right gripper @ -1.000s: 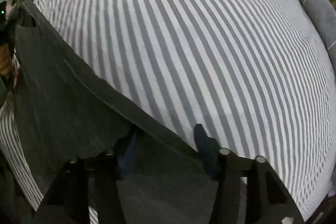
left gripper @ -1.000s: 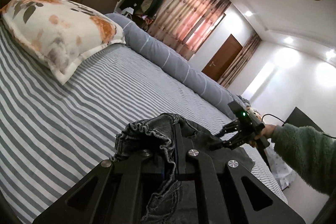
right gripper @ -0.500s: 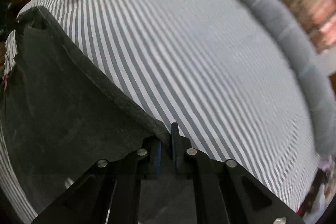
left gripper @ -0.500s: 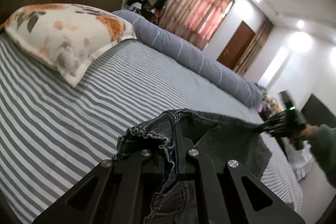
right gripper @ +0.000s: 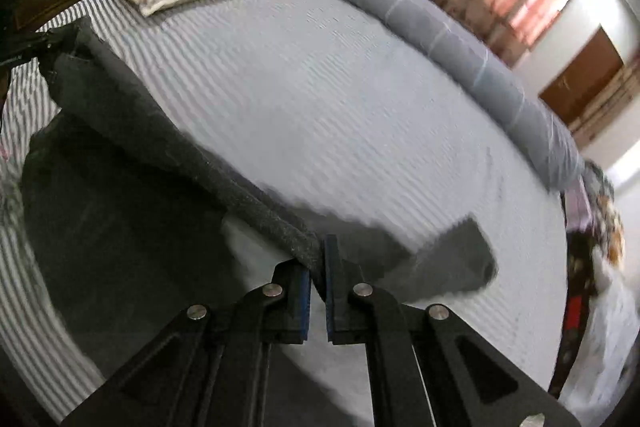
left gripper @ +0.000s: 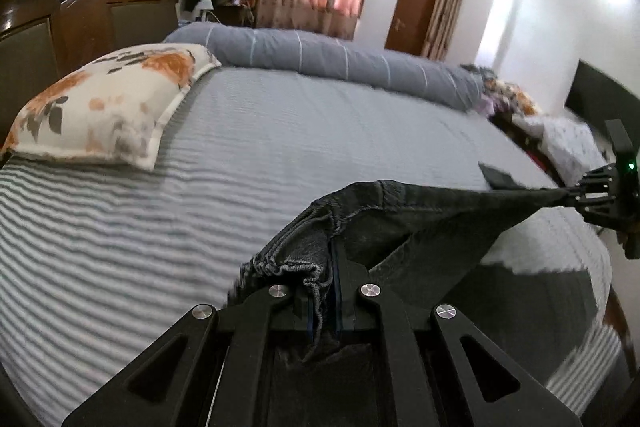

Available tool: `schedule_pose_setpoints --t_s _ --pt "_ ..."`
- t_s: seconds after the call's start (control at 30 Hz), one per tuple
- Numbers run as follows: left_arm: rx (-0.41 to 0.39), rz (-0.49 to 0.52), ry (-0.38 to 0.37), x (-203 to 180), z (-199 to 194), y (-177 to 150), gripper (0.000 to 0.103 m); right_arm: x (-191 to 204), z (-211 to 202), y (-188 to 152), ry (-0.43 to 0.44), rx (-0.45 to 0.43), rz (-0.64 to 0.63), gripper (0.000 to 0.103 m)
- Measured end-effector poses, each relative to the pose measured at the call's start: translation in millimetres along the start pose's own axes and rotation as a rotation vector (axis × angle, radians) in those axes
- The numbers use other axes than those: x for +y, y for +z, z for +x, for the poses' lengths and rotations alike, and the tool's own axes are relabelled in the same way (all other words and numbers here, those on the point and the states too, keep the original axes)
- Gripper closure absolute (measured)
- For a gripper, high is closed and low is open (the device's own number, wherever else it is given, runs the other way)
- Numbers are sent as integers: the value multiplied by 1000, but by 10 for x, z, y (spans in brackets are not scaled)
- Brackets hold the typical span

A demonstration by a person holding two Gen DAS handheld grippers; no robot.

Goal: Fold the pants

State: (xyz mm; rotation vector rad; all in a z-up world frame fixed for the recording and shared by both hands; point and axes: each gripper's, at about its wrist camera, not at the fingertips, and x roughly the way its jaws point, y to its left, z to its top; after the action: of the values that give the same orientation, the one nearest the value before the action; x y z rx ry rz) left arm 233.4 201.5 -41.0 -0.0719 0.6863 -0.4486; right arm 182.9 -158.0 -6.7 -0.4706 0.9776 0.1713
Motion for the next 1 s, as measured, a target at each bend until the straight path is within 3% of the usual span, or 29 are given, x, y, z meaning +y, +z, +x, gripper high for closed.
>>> schedule_pose_setpoints --t_s 0.2,0.3,0.5,0.63,0.73,0.8,1.0 --pt "125 12 24 -184 -184 -524 92 433 62 -679 7 74 13 99" --pt "199 -17 66 -200 -212 -776 83 633 224 -947 26 124 23 99" --pt "302 -97 159 -147 -336 -1100 69 776 448 -1156 24 157 70 95" --pt "340 -246 182 -34 -498 -1201 66 751 416 -1226 20 142 141 87" --pt "305 -395 126 31 -706 -1244 64 704 249 -1311 58 113 232 69" --pt "283 -488 71 29 -812 -1245 60 659 94 -1367 74 86 282 62" --pt "237 -719 -102 -63 -783 -1184 51 597 -167 -1593 154 62 404 58"
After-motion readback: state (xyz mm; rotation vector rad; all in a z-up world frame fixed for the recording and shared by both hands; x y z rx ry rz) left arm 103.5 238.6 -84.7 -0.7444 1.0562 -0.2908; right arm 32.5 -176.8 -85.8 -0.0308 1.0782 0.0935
